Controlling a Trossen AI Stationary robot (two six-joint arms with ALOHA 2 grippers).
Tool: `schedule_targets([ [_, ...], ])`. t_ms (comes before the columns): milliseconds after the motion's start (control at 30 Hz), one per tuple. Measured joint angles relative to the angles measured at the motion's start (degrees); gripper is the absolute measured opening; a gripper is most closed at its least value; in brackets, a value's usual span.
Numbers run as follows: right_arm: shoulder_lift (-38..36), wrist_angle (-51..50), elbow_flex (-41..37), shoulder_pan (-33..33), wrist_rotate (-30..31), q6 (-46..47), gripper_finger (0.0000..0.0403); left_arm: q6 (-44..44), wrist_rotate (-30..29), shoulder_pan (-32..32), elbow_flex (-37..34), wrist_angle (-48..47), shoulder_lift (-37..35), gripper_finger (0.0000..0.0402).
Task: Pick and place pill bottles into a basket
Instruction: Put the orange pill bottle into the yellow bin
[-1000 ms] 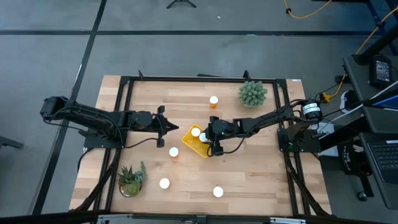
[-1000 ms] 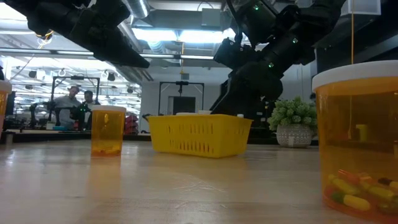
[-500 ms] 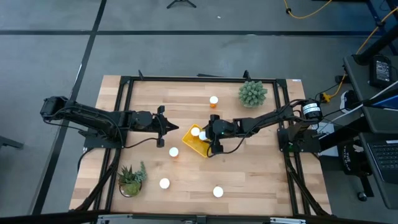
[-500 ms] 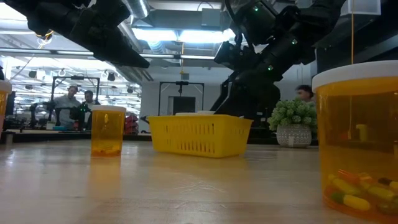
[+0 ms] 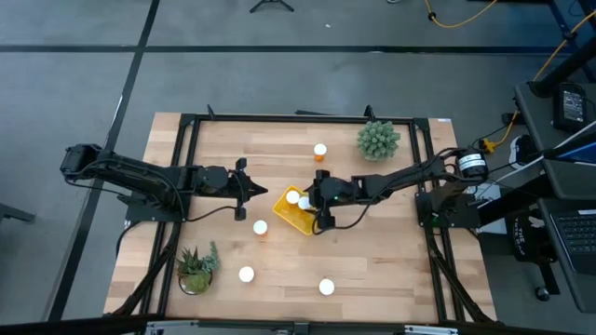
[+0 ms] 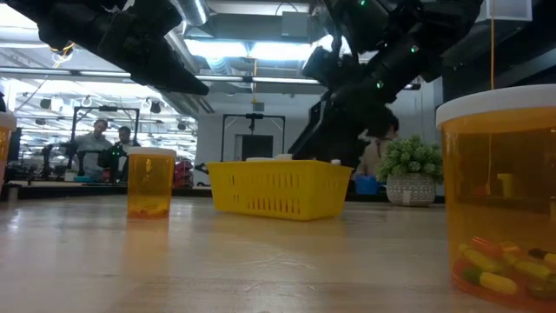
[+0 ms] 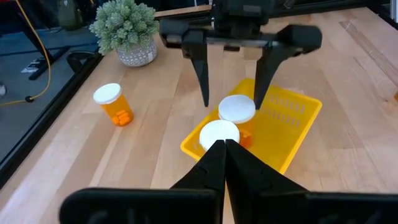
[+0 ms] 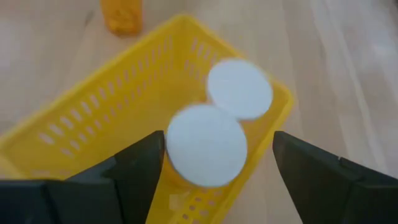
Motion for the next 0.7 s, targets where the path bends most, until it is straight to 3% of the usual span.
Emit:
schedule_targets([
  [300, -7.88, -3.59, 0.02, 0.32, -2.60, 0.46, 0.0302, 0.46, 0.17, 0.02, 0.00, -0.23, 0.00, 0.0008],
  [700, -19.40, -15.09, -0.89, 0.34, -0.62, 4.82, 0.0302, 1.04, 2.76, 0.00, 0.02, -1.21, -0.02, 0.0006],
])
